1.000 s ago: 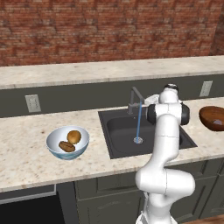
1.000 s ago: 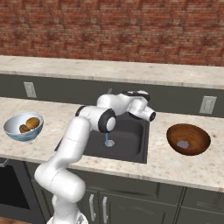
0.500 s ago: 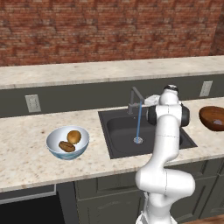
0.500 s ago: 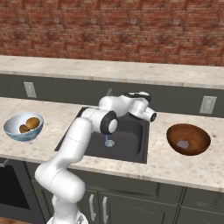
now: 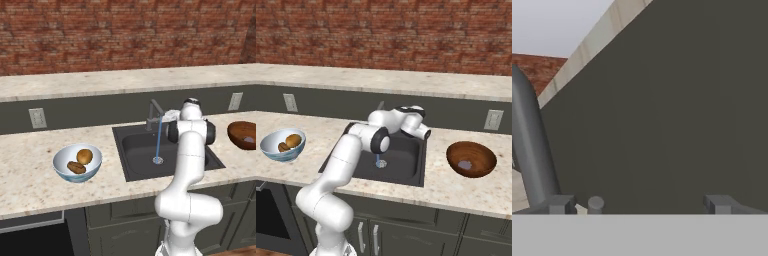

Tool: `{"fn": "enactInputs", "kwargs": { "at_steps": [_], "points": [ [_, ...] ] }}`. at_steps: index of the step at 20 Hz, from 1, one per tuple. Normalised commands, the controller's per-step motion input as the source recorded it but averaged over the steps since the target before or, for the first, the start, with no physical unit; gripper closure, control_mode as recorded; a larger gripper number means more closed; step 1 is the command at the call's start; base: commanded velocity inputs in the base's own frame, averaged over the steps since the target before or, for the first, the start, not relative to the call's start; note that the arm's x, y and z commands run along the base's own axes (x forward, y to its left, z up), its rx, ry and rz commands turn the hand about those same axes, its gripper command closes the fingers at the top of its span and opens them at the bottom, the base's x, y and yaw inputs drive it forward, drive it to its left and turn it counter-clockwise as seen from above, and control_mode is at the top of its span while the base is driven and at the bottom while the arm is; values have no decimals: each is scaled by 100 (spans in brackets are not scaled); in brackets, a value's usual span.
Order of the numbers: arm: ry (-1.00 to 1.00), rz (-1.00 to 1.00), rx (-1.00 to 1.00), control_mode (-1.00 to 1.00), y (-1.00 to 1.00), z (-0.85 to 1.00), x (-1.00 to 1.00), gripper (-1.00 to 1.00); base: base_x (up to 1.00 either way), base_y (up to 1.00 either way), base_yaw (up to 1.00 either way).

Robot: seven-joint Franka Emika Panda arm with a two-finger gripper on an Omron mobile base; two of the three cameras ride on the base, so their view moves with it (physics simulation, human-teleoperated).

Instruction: Pick the potatos from the sink and place them in one bowl. Place the eggplant in the other bowl. Then turn off the sink faucet.

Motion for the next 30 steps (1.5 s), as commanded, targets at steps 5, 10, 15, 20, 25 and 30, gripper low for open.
{"fn": "enactInputs", "kwargs": {
  "at_steps": [5,10,15,20,25,30],
  "points": [
    [0,0,2,-100,33,-1,10,-100,0,0,0],
    [0,2,5,-100,1,0,25,-100,0,0,0],
    [0,12,6,-100,-4,-1,17,-100,0,0,0],
    [0,22,7,-100,-21,0,22,-100,0,0,0],
    [0,21,3,-100,-11,-3,8,-100,0,0,0],
    [0,1,0,-100,0,0,0,-100,0,0,0]
  ]
}}
